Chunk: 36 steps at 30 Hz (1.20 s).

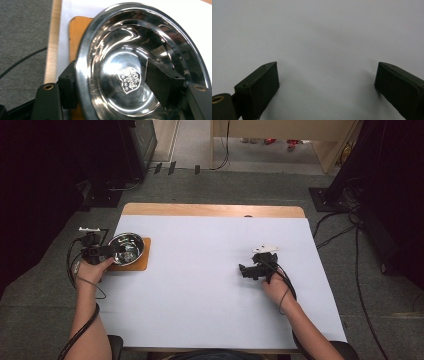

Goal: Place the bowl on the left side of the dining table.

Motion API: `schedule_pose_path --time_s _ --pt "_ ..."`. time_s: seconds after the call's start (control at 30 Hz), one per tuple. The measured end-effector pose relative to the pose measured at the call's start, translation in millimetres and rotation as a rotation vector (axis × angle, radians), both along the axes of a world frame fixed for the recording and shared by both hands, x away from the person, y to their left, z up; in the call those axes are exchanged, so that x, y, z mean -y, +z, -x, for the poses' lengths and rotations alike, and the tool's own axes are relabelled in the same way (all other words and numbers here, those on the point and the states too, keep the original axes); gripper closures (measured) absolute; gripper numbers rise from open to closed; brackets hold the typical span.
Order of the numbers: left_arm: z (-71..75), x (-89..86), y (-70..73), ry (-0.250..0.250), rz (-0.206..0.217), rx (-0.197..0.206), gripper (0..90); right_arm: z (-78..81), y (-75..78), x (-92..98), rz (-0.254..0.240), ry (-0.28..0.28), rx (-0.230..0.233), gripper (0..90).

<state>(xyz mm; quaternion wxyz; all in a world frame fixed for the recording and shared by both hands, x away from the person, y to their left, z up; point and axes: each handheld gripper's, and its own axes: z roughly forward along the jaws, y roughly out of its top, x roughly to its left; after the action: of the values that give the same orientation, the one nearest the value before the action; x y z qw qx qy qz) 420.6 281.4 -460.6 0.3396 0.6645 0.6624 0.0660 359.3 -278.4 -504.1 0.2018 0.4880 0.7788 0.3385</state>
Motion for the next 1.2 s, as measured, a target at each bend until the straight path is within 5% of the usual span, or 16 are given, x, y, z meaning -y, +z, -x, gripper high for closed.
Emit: schedule_pose_path --time_s 0.63,1.2 --pt "11.8 3.8 36.3 0.018 -0.066 0.058 30.8 0.1 0.0 0.0 0.001 0.000 0.000 5.2" --pt "14.3 35.3 58.6 -0.070 -0.068 0.089 30.6 0.2 0.1 0.0 0.001 0.001 -0.001 5.2"
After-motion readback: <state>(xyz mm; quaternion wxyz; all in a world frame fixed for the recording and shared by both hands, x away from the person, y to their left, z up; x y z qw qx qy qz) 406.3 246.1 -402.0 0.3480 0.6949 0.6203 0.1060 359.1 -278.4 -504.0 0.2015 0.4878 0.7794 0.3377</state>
